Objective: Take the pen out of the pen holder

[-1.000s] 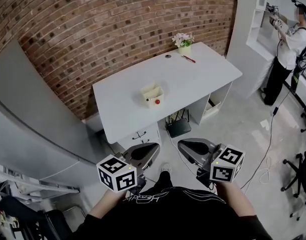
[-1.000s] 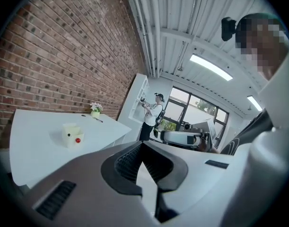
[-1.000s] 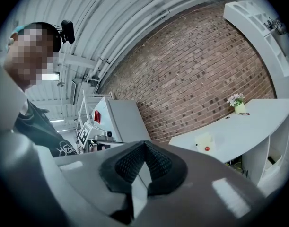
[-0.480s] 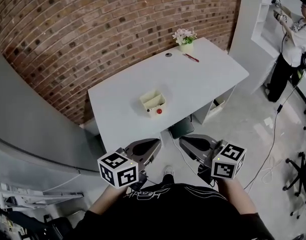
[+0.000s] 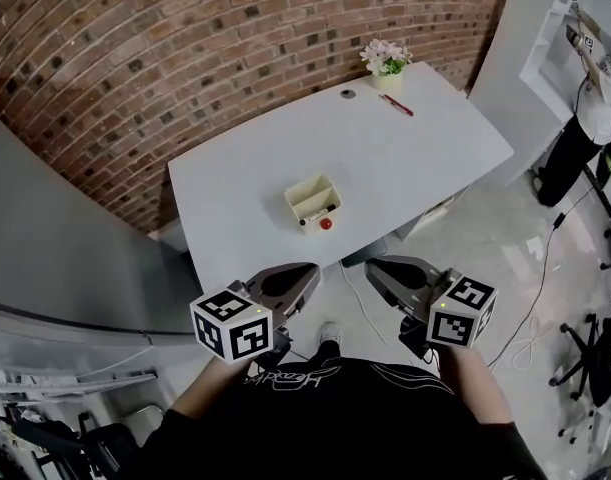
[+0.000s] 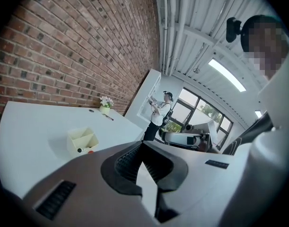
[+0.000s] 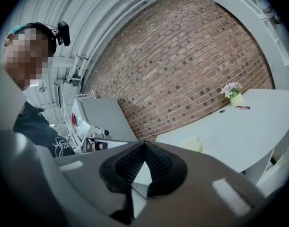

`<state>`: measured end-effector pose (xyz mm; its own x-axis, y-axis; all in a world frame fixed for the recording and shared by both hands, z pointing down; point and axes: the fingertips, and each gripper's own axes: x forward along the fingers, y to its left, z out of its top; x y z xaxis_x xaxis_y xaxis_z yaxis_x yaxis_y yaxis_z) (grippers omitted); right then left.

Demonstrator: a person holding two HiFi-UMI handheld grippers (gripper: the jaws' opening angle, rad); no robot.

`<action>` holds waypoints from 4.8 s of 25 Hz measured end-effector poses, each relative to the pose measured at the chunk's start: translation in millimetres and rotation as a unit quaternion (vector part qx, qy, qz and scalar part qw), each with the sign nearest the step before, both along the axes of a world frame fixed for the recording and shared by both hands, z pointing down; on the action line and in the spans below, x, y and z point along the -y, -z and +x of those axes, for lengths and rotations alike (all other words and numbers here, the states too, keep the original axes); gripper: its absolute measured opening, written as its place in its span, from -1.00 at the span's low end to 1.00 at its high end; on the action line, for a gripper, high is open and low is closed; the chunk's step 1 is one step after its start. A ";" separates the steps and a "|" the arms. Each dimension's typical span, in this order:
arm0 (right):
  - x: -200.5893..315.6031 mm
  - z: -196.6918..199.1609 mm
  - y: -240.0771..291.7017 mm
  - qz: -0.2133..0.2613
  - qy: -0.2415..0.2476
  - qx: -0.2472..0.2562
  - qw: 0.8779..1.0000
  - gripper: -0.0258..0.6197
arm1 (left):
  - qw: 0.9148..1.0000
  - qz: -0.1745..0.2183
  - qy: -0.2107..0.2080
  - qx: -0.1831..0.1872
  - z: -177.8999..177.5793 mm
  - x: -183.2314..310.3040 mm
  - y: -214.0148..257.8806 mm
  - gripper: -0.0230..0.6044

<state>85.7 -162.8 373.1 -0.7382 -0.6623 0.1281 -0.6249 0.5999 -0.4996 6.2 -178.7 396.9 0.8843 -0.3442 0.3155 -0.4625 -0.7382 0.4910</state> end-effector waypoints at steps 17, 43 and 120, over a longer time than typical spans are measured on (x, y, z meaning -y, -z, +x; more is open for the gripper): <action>89.9 -16.3 -59.9 -0.043 0.025 -0.056 0.997 -0.90 | 0.997 -0.073 0.036 0.008 -31.4 70.5 -56.2 -0.92; 152.9 -88.5 -164.1 -0.021 0.173 -0.256 0.951 -0.29 | 0.986 -0.128 0.102 -0.011 -81.0 123.8 -91.7 -0.92; 215.9 6.4 -172.5 -0.027 -0.085 -0.232 0.969 -0.68 | 0.949 -0.210 0.225 -0.061 -138.8 117.7 -117.0 -0.92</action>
<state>92.1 -378.7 545.6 -0.4741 -0.7524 0.4572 -0.8770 0.4495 -0.1698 -132.6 -296.5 513.9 0.7160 -0.5633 0.4123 -0.6051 -0.2065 0.7689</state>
